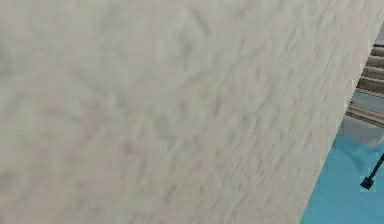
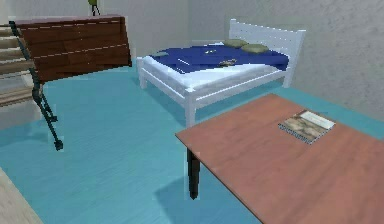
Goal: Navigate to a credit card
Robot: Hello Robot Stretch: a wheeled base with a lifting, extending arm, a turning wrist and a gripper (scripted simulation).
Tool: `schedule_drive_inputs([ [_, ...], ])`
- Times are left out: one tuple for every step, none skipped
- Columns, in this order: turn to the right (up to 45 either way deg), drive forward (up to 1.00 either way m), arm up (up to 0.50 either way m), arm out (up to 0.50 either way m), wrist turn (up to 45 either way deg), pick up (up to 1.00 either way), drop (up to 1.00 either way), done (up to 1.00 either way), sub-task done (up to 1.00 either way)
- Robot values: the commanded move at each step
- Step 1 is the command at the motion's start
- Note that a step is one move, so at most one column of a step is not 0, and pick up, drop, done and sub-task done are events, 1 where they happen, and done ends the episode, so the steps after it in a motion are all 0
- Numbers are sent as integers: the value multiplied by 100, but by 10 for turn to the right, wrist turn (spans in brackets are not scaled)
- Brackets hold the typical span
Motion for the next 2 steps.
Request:
schedule_drive_inputs([
  [450,0,0,0,0,0,0,0,0],
  [150,0,0,0,0,0,0,0,0],
])
